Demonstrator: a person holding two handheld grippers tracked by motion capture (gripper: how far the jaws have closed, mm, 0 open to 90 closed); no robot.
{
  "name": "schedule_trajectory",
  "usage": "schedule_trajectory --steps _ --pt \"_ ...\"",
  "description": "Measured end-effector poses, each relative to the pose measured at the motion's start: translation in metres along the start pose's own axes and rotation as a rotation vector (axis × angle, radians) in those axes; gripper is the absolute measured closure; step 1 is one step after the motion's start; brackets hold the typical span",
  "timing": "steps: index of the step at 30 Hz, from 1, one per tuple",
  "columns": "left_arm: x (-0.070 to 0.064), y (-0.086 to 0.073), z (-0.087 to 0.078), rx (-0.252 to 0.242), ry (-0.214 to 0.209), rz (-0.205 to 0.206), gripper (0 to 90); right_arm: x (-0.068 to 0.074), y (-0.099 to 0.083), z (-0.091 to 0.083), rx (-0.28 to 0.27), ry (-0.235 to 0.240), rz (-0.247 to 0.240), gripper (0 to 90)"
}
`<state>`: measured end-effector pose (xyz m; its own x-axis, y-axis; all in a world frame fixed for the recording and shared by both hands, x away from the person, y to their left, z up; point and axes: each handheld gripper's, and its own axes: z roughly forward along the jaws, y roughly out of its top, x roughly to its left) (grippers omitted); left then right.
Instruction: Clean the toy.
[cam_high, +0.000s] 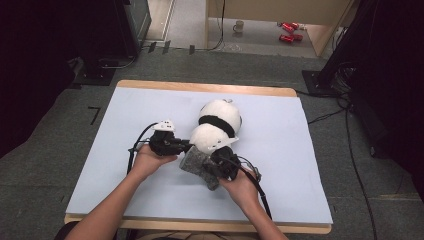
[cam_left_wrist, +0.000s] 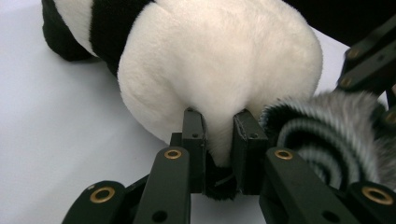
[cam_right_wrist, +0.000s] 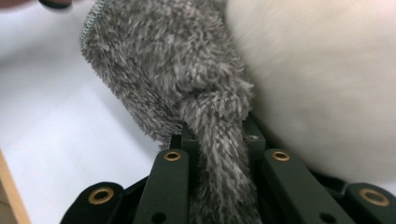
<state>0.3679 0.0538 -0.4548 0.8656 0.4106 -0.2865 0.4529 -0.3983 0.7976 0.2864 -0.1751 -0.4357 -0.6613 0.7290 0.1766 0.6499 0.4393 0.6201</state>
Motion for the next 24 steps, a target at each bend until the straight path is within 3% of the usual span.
schedule_trajectory --steps 12,18,24 --pt "0.006 0.000 -0.007 -0.001 0.008 -0.010 77.6 -0.007 0.018 -0.051 -0.150 0.013 0.029 78.6" --pt "0.011 -0.001 -0.012 -0.001 0.022 -0.015 77.4 -0.025 0.018 -0.067 -0.184 -0.018 0.075 78.6" --pt "0.014 -0.003 -0.014 -0.003 0.016 -0.027 76.4 -0.051 0.013 -0.077 -0.199 -0.078 0.129 78.4"
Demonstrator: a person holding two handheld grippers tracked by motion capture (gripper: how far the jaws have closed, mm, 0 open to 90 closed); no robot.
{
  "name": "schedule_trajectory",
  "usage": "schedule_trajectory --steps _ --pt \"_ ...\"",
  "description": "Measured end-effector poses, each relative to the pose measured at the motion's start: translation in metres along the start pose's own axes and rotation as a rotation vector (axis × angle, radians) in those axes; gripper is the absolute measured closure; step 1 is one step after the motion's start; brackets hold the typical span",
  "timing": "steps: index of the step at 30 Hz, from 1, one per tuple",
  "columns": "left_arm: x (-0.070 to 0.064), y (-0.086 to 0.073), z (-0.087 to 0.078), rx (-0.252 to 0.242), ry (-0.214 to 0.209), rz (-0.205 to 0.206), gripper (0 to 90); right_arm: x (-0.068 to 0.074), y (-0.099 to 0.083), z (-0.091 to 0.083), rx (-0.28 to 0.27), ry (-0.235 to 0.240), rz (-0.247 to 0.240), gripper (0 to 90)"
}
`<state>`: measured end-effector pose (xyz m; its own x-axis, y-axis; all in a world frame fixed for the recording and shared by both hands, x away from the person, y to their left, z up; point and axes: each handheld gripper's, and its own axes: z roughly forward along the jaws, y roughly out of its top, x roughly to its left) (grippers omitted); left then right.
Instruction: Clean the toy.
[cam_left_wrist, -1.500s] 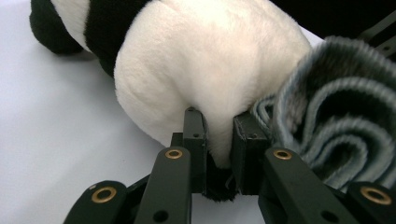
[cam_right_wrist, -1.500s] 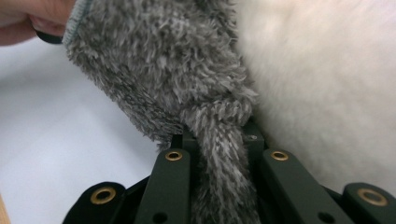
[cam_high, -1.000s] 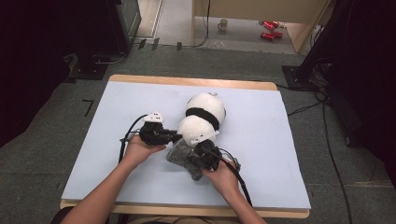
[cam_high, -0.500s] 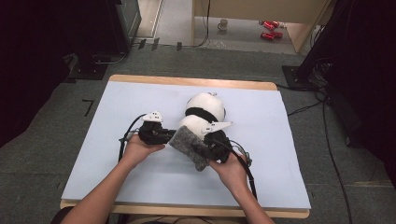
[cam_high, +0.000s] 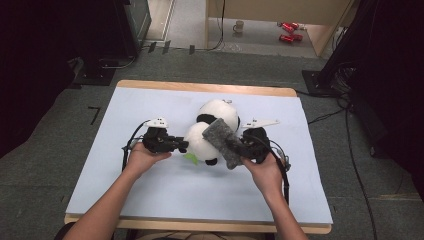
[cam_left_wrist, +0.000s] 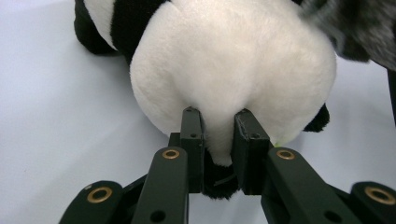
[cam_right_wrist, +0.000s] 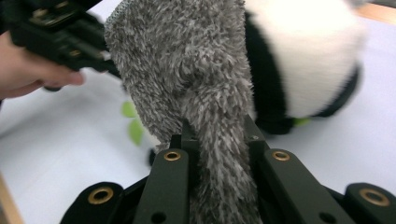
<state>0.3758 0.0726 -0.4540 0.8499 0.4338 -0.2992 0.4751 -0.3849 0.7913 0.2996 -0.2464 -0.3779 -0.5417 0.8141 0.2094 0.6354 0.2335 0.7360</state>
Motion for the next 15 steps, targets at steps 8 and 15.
schedule_trajectory --steps 8,15 --pt "0.000 -0.003 -0.003 0.002 0.021 0.006 75.4 -0.045 -0.010 0.007 -0.002 -0.087 0.077 78.3" --pt "-0.001 -0.004 -0.003 -0.012 0.019 0.003 74.2 -0.081 -0.023 0.019 0.027 -0.147 0.154 77.9"
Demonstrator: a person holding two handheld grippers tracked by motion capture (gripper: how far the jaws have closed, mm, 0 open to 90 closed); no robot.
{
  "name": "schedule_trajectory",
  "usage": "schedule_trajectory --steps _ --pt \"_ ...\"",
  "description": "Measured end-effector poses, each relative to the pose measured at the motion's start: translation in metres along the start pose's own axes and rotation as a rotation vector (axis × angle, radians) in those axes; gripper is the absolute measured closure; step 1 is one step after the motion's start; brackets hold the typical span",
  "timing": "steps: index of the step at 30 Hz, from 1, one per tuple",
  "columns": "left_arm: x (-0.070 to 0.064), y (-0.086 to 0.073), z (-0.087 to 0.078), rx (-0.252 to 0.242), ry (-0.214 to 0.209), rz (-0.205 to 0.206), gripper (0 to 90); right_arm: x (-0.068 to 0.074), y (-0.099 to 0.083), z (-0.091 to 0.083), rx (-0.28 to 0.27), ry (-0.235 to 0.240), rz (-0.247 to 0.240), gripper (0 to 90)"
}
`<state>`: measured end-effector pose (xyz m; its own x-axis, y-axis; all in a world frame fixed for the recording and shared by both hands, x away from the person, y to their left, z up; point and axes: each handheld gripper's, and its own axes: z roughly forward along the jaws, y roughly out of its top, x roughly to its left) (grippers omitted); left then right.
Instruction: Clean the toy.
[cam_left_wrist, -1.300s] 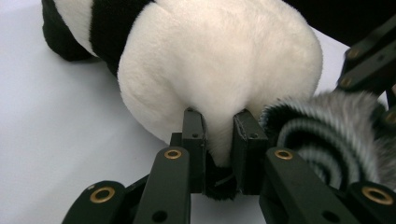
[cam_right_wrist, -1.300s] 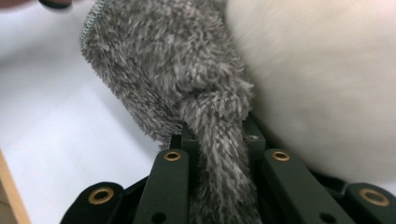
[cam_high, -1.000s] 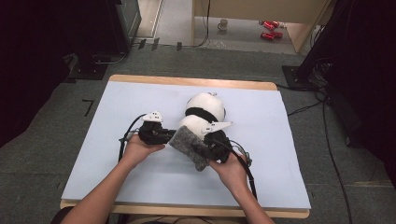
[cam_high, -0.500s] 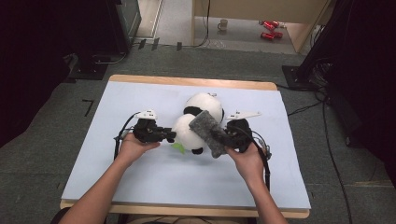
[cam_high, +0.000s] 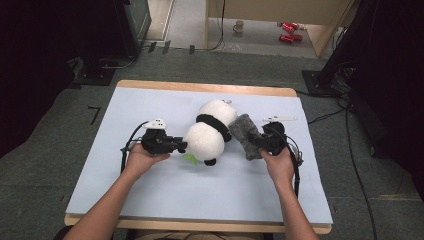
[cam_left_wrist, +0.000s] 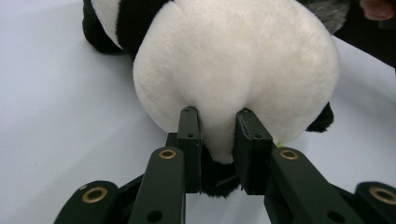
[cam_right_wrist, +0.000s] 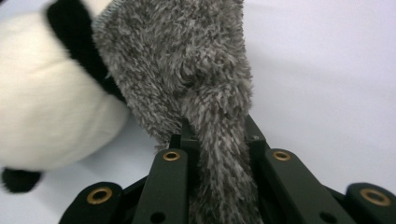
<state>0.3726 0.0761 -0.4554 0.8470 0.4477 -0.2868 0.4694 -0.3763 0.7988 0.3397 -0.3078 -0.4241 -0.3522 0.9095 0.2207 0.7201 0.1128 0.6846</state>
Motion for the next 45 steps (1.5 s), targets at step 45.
schedule_trajectory --steps 45 --pt "0.015 -0.013 -0.033 -0.033 0.056 -0.031 69.6 -0.074 -0.009 0.040 0.080 -0.148 0.117 55.6"
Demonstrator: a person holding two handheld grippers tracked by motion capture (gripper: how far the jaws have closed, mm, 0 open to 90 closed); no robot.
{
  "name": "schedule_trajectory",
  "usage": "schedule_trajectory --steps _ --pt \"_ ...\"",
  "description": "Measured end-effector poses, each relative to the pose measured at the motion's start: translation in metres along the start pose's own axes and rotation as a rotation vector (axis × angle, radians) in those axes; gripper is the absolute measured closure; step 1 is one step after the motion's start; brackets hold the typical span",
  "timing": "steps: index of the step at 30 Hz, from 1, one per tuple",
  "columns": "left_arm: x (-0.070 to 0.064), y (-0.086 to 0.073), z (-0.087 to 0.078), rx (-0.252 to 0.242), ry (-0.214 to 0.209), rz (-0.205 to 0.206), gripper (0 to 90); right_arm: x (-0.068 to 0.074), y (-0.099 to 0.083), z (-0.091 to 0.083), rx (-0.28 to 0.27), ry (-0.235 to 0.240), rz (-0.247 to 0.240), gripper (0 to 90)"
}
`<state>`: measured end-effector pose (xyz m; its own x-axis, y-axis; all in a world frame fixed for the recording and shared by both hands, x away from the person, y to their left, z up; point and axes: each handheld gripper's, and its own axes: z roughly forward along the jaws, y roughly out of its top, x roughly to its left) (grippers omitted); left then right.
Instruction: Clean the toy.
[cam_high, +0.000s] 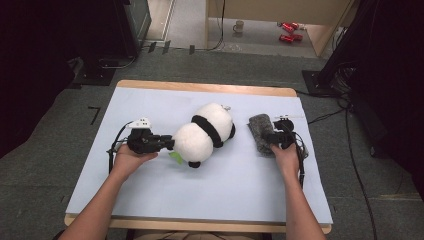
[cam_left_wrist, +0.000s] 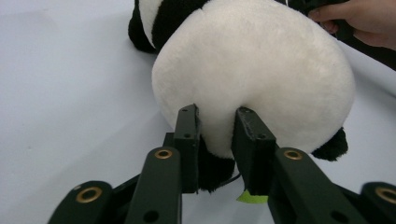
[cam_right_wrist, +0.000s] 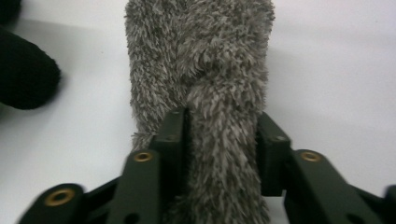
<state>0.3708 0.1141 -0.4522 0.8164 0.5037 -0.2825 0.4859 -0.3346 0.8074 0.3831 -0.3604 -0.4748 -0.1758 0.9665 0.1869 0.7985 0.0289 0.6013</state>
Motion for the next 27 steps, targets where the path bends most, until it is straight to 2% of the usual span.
schedule_trajectory --steps 7,10,12,17,21,23,27 --pt "0.002 0.000 -0.005 0.011 0.013 -0.031 56.8 -0.002 0.001 -0.005 -0.025 0.030 0.026 37.0" --pt "0.002 0.000 -0.006 0.021 0.018 -0.051 50.8 -0.001 0.002 -0.008 -0.044 0.041 0.008 33.3" --pt "0.002 0.000 -0.007 0.025 0.021 -0.049 48.8 0.000 0.003 -0.010 -0.053 0.047 -0.007 29.9" --pt "0.002 0.000 -0.008 0.021 0.031 -0.034 44.6 0.002 0.003 -0.016 -0.071 0.060 -0.017 28.1" --pt "0.003 -0.001 -0.010 0.032 0.056 -0.025 42.1 0.003 0.001 -0.021 -0.082 0.070 -0.027 27.9" --pt "0.004 -0.002 -0.010 0.047 0.081 -0.020 41.0 0.003 0.000 -0.023 -0.080 0.080 -0.025 27.9" --pt "0.009 -0.003 -0.014 0.044 0.098 -0.036 39.9 -0.001 0.000 -0.028 -0.096 0.085 -0.022 27.9"
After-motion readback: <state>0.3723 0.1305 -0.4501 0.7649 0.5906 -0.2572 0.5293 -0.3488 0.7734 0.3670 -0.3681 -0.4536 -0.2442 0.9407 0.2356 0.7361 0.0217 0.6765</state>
